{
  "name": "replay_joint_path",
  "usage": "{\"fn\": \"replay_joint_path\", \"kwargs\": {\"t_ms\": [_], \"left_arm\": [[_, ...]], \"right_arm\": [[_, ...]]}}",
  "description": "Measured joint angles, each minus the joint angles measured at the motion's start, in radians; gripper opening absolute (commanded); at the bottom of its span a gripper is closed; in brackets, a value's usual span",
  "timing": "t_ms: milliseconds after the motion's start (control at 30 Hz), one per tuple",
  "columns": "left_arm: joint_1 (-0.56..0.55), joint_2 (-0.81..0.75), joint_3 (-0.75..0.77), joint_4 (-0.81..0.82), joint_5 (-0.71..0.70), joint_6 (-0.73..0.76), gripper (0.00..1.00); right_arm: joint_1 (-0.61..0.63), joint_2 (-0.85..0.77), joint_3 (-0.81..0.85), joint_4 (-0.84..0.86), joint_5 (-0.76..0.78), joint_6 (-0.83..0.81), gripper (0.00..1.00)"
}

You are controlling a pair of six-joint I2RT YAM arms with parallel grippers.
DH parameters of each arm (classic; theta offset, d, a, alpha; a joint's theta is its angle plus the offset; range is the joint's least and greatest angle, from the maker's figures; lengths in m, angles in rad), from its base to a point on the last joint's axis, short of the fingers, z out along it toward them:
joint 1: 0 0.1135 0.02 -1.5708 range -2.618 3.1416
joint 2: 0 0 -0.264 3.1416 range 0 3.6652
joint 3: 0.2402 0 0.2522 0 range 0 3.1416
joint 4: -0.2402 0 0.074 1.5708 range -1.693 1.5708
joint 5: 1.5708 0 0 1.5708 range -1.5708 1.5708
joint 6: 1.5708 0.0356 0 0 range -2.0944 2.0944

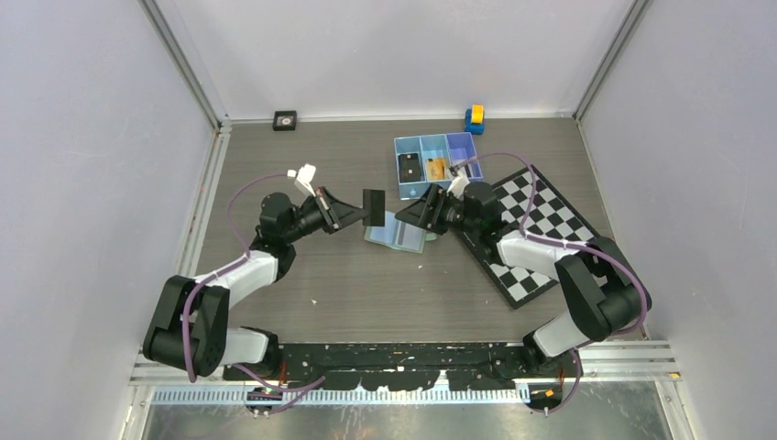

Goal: Take the credit cards out of the card holder
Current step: Remove the credit card from the card holder, then place the credit card in the storage box.

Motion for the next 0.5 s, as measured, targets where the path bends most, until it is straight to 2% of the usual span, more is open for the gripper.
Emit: {"fn": "replay_joint_path", "kwargs": {"t_ms": [133, 233, 333, 500], "left_arm": [[-0.003, 0.0, 0.0, 0.024, 0.006, 0.0, 0.0], [-0.006, 0.002, 0.0, 0.041, 0.008, -0.001, 0.0], [-0.019, 0.018, 0.005, 0.072, 0.022, -0.007, 0.0], [-0.033, 0.035, 0.01, 0.098, 0.03, -0.028, 0.0]], "right_arm": [[0.032, -0.017, -0.035, 0.079, -0.03, -0.001, 0.57], [0.033, -0.034, -0.063, 0.157, -0.053, 0.008, 0.54], [0.032, -0.033, -0.071, 0.228, -0.079, 0.029, 0.45], [0.032, -0.023, -0.073, 0.341, -0.121, 0.079, 0.45]]}}
